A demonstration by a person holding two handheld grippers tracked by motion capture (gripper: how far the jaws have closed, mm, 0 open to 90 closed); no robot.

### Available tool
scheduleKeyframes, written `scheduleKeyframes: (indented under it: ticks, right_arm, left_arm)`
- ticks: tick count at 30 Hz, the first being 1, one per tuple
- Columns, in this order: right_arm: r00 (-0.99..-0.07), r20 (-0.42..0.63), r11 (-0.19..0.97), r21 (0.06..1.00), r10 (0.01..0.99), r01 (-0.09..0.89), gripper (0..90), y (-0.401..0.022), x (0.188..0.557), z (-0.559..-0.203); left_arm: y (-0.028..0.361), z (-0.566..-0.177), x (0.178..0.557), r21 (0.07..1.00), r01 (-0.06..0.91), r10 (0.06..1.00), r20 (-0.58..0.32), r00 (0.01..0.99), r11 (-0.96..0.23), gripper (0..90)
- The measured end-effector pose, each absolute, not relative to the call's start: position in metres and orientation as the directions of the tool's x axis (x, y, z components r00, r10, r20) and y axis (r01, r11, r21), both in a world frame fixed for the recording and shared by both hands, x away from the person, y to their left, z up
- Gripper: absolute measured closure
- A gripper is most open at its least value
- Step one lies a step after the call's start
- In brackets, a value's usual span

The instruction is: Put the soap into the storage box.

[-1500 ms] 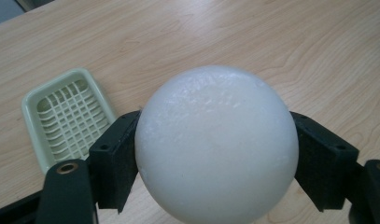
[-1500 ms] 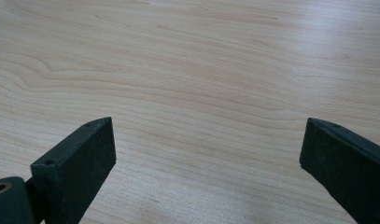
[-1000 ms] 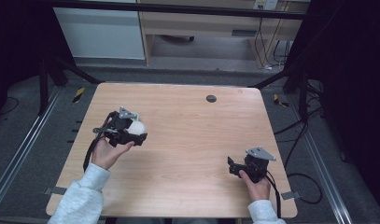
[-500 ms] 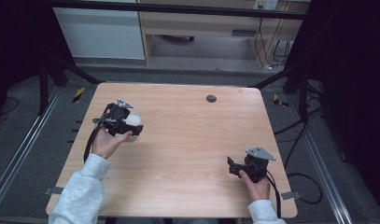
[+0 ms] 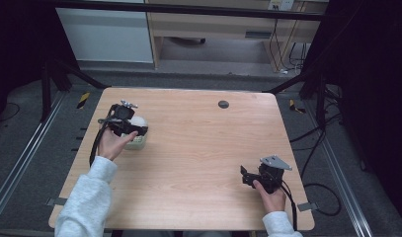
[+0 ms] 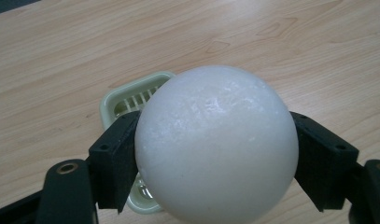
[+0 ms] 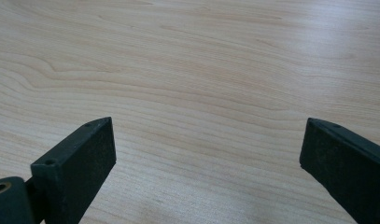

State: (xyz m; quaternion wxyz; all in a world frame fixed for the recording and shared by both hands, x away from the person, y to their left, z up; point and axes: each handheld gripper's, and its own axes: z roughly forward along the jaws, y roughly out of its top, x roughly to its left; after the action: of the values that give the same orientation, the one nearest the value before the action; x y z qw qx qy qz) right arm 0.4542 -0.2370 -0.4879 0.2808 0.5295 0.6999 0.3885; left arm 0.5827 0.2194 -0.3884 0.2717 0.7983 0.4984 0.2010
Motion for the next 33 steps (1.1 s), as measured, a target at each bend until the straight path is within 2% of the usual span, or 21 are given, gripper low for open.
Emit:
scheduleKeyframes:
  ticks: [33]
  right_arm:
    - [-0.286,0.019,0.140,0.839,0.958,0.526,3.9,-0.236,0.454,-0.488]
  left_arm:
    - [0.237,-0.425,0.621,0.577,0.760,0.939,0.035,0.342,-0.299,23.9]
